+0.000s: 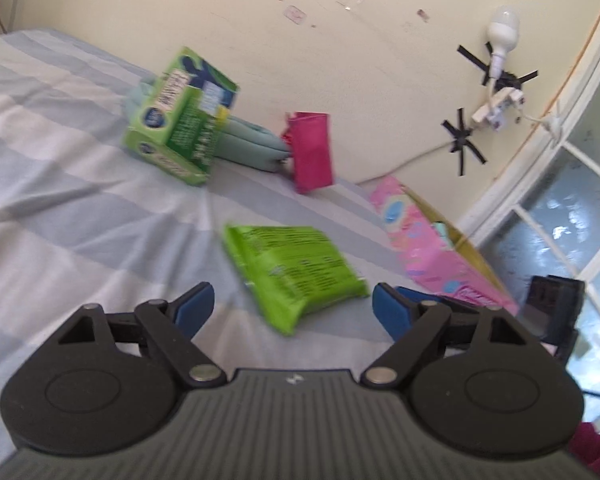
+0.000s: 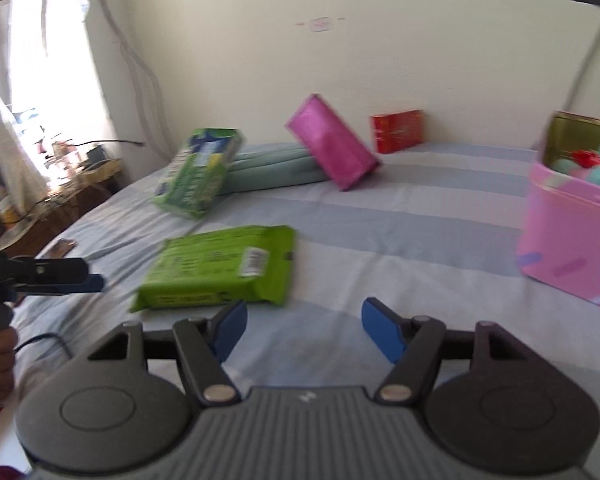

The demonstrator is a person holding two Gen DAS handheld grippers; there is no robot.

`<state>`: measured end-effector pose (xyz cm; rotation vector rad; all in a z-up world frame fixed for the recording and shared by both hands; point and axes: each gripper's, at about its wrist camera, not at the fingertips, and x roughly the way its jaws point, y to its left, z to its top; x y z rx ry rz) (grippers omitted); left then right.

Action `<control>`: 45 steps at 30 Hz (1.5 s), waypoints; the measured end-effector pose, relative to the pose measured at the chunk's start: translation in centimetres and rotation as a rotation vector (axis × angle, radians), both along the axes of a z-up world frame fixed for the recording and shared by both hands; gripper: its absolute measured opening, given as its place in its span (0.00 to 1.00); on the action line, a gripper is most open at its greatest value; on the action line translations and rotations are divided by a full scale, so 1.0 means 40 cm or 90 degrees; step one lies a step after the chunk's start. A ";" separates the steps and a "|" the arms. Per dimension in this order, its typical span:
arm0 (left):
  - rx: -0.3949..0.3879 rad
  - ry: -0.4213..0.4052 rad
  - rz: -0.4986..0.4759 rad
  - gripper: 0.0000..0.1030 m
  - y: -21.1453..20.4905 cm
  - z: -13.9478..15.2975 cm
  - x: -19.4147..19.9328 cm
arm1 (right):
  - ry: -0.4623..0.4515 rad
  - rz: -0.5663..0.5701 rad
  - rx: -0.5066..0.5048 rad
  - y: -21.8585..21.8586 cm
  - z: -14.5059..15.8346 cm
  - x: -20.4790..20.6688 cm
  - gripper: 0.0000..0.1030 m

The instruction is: Organize objects

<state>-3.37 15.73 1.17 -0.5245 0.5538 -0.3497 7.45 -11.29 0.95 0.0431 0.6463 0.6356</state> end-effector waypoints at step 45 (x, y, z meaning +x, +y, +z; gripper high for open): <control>0.226 -0.105 -0.257 0.68 -0.803 0.157 0.395 | -0.188 -0.472 0.008 -0.556 0.078 0.002 0.54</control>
